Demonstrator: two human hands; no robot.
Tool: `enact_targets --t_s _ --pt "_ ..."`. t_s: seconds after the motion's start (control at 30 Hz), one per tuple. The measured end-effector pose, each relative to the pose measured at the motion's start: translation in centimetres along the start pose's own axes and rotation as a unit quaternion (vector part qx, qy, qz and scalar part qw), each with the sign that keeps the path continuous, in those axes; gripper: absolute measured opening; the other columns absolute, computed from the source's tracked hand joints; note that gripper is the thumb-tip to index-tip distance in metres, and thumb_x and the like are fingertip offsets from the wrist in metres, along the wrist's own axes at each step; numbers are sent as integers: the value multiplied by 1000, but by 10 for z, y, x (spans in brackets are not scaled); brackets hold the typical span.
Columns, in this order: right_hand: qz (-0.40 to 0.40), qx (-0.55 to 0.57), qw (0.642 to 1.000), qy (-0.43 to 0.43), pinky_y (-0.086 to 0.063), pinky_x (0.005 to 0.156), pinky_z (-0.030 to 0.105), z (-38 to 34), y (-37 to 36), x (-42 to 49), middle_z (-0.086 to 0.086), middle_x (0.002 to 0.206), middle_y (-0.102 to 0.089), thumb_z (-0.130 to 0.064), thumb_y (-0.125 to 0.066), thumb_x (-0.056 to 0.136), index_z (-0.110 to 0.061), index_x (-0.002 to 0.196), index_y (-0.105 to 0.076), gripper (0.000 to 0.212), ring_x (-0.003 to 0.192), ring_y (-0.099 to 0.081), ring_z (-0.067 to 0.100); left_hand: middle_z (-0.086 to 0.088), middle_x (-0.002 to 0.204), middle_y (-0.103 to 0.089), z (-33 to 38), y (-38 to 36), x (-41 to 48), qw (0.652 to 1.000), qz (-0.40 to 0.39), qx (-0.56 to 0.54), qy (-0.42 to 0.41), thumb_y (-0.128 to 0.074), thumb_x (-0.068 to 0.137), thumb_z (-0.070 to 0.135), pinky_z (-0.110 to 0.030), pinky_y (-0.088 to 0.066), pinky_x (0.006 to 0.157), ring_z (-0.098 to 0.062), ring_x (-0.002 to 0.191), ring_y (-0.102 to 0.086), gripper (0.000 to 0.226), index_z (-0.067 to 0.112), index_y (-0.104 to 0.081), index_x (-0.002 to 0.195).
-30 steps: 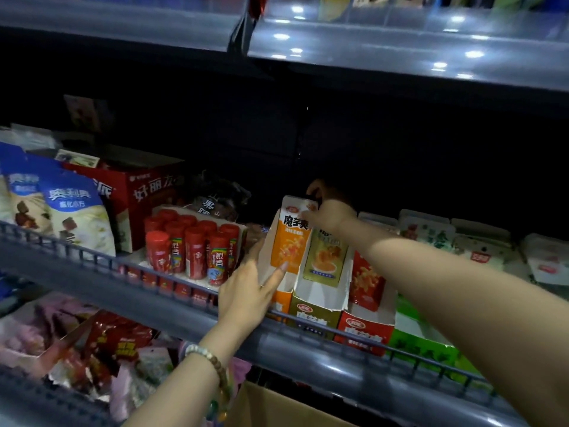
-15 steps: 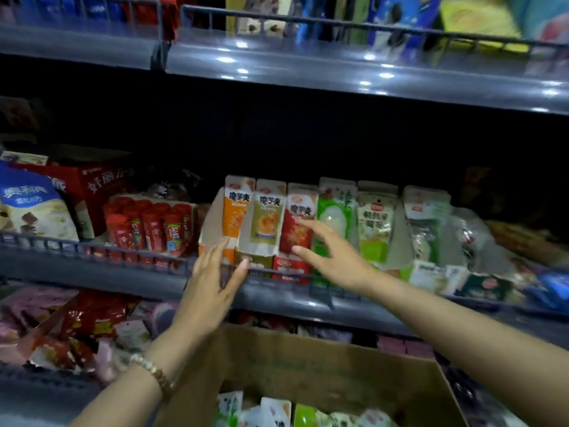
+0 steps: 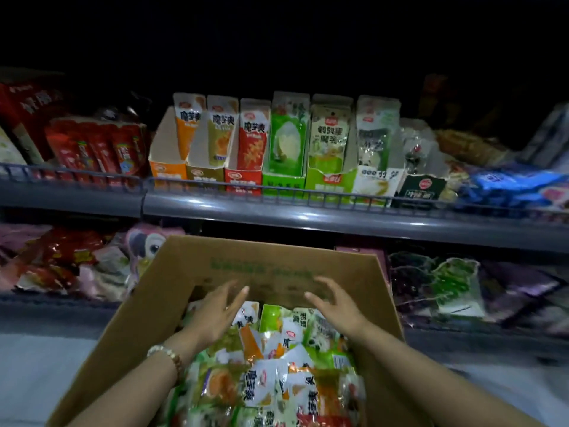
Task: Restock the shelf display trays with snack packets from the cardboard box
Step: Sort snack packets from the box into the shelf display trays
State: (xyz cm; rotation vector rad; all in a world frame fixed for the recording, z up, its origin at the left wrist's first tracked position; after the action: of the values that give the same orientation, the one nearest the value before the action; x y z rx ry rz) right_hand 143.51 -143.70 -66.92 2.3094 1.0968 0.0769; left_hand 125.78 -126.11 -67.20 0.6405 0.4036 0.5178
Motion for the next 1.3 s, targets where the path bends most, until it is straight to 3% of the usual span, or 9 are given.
enact_targets --t_s 0.23,0.47,0.6,0.7,0.8,0.87,0.97,1.17,1.3 --pt "107 220 922 -301 -44 99 37 94 -45 26 10 128 -55 -33 -75 77 -2 126 -49 63 116 -54 30 -6 156 -22 -26 -66 31 985 -108 -50 128 -26 96 54 -34 -23 112 -24 141 -27 69 11 -19 150" --pt "155 223 897 -350 -44 75 27 134 -66 45 12 110 -66 -27 -81 72 -7 114 -57 52 94 -62 27 -5 157 -21 -37 -109 74 967 -180 -28 176 -19 88 68 -40 -18 117 -26 142 -24 82 17 -17 151" --pt "193 239 889 -339 -49 72 21 141 -65 57 14 117 -64 -14 -78 75 0 124 -51 57 102 -63 31 -10 155 -24 -39 -131 96 972 -132 -37 193 -32 91 64 -44 -24 114 -36 139 -27 83 10 -15 150" --pt "185 248 887 -342 -41 75 20 145 -71 61 14 119 -63 -17 -75 79 0 126 -50 56 107 -61 29 -17 130 -56 -36 -131 107 965 -31 -197 169 -60 89 39 -47 -42 101 -34 117 -54 49 5 -54 125" --pt "178 227 895 -340 -44 78 25 146 -71 59 7 104 -67 -31 -77 76 -9 102 -64 37 97 -63 24 -7 91 -72 -32 -131 108 960 -98 -205 164 -67 85 35 -41 -51 89 -23 90 -66 23 13 -71 88" --pt "163 244 898 -328 -46 76 24 145 -73 56 6 104 -67 -35 -76 76 -7 103 -65 41 97 -61 23 0 73 -67 -28 -125 104 960 -160 -165 160 -70 78 48 -31 -50 75 -18 72 -63 36 13 -64 68" --pt "152 258 907 -295 -47 82 27 131 -74 49 9 118 -64 -39 -79 72 -3 118 -60 62 109 -59 26 -8 93 -71 -22 -106 100 960 -166 -162 157 -71 79 44 -33 -52 85 -22 89 -66 41 4 -69 88" --pt "60 267 945 -180 -51 60 16 72 -52 22 1 88 -73 -24 -76 78 -7 91 -72 22 80 -68 10 -3 112 -70 -17 -50 68 933 -236 -172 211 -77 67 54 -26 -52 87 -15 96 -67 65 13 -66 116" --pt "20 258 960 -104 -57 72 27 31 -33 -3 5 91 -75 -12 -74 79 -7 88 -73 11 84 -71 17 -2 110 -71 3 -11 35 919 -322 -139 179 -76 72 47 -29 -50 87 -20 108 -63 55 19 -64 117"
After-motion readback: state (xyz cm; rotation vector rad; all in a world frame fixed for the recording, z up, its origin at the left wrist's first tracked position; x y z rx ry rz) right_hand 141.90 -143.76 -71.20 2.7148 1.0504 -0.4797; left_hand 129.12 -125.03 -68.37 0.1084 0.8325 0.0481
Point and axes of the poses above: each hand's wrist, its own x-axis towards the middle knuckle, its own y-axis out of the back of the hand, z = x × y, the point moved 2 cm from there along x, towards the middle knuckle
